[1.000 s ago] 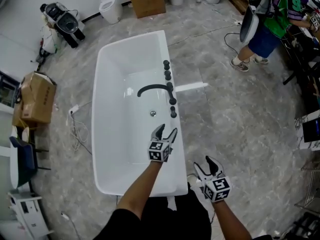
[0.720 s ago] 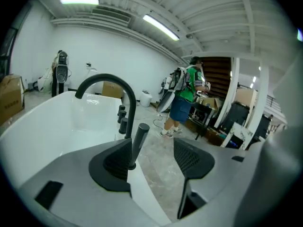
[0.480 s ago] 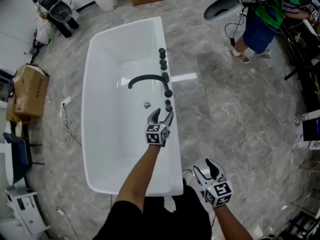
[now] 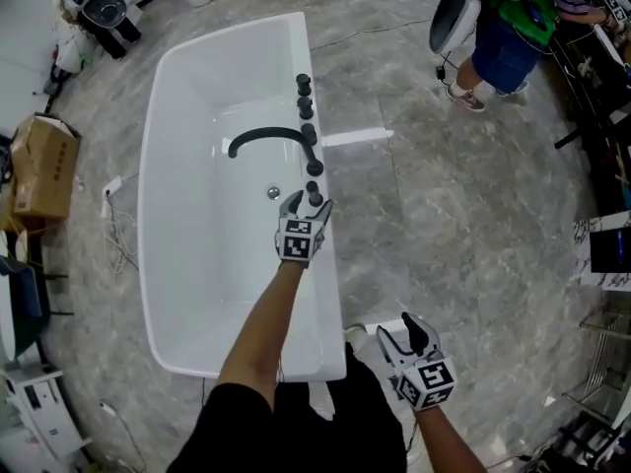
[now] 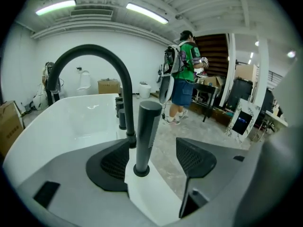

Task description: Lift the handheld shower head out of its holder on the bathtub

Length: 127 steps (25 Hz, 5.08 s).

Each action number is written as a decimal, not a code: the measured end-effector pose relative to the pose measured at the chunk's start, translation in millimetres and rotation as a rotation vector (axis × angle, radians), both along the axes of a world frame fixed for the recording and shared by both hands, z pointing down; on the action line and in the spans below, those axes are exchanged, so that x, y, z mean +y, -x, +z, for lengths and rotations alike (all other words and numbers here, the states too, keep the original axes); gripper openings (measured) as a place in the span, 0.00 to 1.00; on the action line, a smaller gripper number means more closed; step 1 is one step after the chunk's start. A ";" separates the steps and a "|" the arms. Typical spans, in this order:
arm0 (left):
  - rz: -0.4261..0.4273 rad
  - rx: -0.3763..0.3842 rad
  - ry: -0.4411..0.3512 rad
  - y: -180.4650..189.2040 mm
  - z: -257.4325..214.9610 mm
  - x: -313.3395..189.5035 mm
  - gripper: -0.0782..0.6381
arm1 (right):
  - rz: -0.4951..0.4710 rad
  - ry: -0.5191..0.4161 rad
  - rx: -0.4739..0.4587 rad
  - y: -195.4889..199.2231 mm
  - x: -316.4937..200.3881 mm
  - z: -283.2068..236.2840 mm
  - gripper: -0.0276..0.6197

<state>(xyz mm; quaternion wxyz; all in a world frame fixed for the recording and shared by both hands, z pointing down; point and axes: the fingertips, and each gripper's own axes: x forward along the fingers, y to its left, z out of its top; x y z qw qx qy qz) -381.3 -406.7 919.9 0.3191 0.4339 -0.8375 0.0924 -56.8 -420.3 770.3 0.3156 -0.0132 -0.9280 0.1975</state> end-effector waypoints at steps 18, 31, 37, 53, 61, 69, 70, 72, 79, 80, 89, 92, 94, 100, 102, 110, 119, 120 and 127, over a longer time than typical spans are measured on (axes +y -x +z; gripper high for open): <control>0.062 0.001 0.069 25.7 28.8 -11.4 0.28 | 0.019 0.020 0.025 -40.8 -29.5 24.1 0.40; 0.049 -0.011 0.049 27.2 -23.2 -3.9 0.28 | 0.051 0.031 0.025 -52.0 -21.6 12.4 0.40; 0.043 -0.022 0.040 33.4 -79.9 9.0 0.28 | 0.068 0.023 -0.020 -36.4 -15.8 -28.4 0.40; 0.082 -0.129 -0.005 36.6 -220.2 9.3 0.28 | 0.035 -0.049 -0.048 -41.7 29.0 -89.0 0.40; 0.122 -0.170 -0.002 5.8 -254.6 -9.9 0.28 | 0.107 -0.041 -0.129 -43.9 5.8 -123.6 0.40; 0.137 -0.236 -0.055 -1.4 -314.0 -20.4 0.28 | 0.152 -0.030 -0.237 -25.8 2.4 -174.8 0.40; 0.137 -0.247 -0.061 -0.4 -321.4 -21.6 0.28 | 0.153 -0.033 -0.250 -23.5 1.5 -181.4 0.40; 0.131 -0.263 -0.079 2.8 -335.7 -24.1 0.28 | 0.152 -0.041 -0.268 -19.3 -0.1 -192.0 0.40; 0.109 -0.313 -0.121 22.5 -386.2 -15.2 0.28 | 0.180 -0.094 -0.317 -14.4 0.1 -223.6 0.33; 0.109 -0.320 -0.131 24.4 -394.7 -15.5 0.28 | 0.183 -0.102 -0.318 -14.3 -0.8 -227.7 0.32; 0.124 -0.373 -0.182 45.6 -456.0 -12.8 0.28 | 0.219 -0.113 -0.375 6.6 4.1 -261.9 0.18; 0.117 -0.390 -0.209 53.1 -476.9 -8.0 0.28 | 0.228 -0.138 -0.401 17.4 9.4 -277.9 0.11; 0.107 -0.396 -0.235 56.4 -489.2 -7.5 0.28 | 0.221 -0.158 -0.404 22.3 11.4 -283.6 0.09; 0.125 -0.416 -0.254 63.4 -509.6 2.1 0.28 | 0.199 -0.197 -0.416 31.8 28.7 -296.7 0.04; 0.115 -0.410 -0.266 68.1 -512.5 7.2 0.28 | 0.199 -0.209 -0.415 35.2 32.3 -298.6 0.04; 0.114 -0.392 -0.272 64.5 -505.2 11.1 0.28 | 0.205 -0.250 -0.398 32.6 33.2 -297.3 0.04; 0.113 -0.378 -0.260 62.8 -497.1 15.6 0.28 | 0.199 -0.255 -0.390 27.7 38.4 -296.3 0.04; 0.115 -0.378 -0.258 61.3 -496.1 13.9 0.28 | 0.199 -0.256 -0.388 25.7 36.8 -295.9 0.04; 0.092 -0.364 -0.265 63.0 -488.5 18.3 0.28 | 0.177 -0.265 -0.378 20.0 38.5 -294.0 0.04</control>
